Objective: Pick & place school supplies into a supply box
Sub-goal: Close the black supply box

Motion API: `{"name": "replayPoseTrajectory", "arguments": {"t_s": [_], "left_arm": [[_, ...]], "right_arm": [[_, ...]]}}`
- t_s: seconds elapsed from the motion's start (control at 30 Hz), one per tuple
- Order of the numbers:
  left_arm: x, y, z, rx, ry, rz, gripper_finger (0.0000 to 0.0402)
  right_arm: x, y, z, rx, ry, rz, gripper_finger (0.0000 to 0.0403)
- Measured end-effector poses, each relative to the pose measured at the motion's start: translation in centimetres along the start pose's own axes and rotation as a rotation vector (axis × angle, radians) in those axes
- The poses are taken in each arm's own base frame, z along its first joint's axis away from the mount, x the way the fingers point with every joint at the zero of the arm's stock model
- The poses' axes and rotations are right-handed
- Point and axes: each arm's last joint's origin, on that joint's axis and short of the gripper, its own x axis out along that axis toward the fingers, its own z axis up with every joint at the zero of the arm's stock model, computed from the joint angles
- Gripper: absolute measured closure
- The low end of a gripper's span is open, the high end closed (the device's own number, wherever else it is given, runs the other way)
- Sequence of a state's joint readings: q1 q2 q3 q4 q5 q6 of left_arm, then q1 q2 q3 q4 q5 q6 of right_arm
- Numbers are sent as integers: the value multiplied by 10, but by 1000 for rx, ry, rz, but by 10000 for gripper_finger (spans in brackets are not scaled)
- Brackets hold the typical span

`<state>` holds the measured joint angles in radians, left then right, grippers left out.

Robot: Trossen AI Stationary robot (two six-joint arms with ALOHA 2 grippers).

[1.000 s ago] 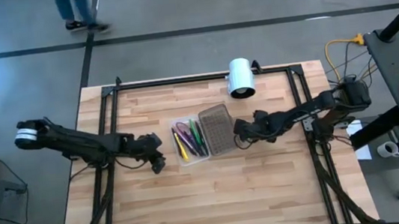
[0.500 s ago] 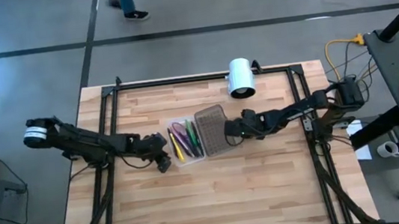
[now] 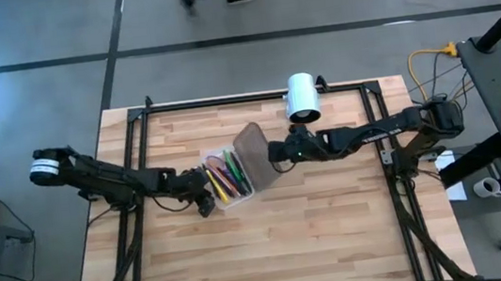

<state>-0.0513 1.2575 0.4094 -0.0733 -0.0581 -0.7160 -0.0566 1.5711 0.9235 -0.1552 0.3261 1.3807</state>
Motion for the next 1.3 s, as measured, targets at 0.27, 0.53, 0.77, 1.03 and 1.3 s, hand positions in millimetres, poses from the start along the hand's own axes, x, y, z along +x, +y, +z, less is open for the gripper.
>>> {"name": "replayPoseTrajectory", "arguments": {"t_s": [0.27, 0.53, 0.77, 1.03, 1.3], "left_arm": [[0, -2, 3, 18, -46, -1, 305], [0, -3, 10, 15, -100, -33, 305], [0, -2, 5, 15, -41, -24, 305], [-3, -4, 5, 19, -44, -43, 305], [-3, -4, 5, 20, -47, -40, 305]], "right_arm": [[-14, 53, 10, -75, -11, 152, 301], [29, 85, -17, -169, 99, 146, 305], [-4, 89, -3, -243, -41, -161, 307], [-34, 17, 21, -154, -26, -593, 307], [-13, -40, 0, 137, 2, -484, 307]]}}
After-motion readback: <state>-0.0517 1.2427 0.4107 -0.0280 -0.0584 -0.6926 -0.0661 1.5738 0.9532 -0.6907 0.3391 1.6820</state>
